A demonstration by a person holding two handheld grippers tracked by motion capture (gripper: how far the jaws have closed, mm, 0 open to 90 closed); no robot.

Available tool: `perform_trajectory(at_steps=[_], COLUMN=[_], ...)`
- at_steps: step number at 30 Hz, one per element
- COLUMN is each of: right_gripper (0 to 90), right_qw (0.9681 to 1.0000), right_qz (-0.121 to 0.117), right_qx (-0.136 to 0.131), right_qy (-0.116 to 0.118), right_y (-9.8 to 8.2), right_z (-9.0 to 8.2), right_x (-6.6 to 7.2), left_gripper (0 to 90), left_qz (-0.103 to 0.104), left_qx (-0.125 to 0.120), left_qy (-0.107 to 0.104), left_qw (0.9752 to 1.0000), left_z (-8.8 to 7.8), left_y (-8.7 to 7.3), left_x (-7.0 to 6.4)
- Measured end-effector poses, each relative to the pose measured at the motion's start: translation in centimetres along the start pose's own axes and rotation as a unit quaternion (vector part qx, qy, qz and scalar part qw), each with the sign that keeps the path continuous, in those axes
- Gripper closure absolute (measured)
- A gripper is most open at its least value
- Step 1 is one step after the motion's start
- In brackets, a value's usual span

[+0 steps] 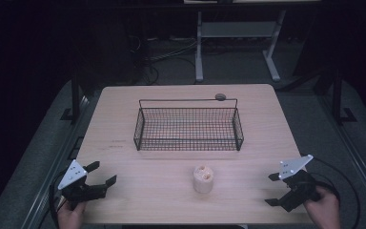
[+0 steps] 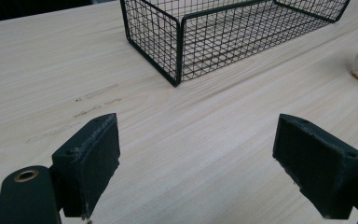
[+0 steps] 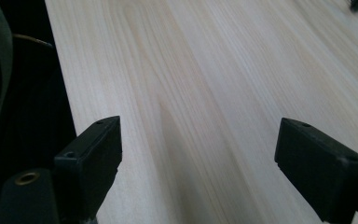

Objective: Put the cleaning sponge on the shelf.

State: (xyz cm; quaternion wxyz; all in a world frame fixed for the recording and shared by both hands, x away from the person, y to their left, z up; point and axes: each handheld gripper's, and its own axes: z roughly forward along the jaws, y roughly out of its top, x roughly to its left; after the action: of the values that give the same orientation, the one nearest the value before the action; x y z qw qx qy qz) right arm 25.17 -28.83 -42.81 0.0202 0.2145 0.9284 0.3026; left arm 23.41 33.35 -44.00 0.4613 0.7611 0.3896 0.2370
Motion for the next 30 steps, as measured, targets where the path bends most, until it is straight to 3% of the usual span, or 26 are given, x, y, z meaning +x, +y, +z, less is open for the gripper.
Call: perform_trajectory(at_steps=[10, 25, 30], right_gripper=[14.5, 14.4, 14.4], right_qw=[0.9997, 0.9984, 0.9983], right_qz=[-0.017, -0.049, -0.049], right_qx=[0.015, 0.028, 0.028], right_qy=[-0.008, 0.01, 0.016], right_y=[1.6, 4.8, 5.3], right_z=[0.5, 0.9, 0.9], right_x=[0.6, 1.1, 1.2], left_gripper=[13.9, 13.9, 14.0], left_qz=[-0.001, -0.001, 0.0], left_qx=[-0.003, -0.004, -0.003], left_qy=[0.001, -0.001, -0.002], left_qw=[1.0, 1.0, 1.0], left_z=[-0.1, -0.1, -0.1], left_y=[0.0, 0.0, 0.0], left_x=[0.1, 0.0, 0.0])
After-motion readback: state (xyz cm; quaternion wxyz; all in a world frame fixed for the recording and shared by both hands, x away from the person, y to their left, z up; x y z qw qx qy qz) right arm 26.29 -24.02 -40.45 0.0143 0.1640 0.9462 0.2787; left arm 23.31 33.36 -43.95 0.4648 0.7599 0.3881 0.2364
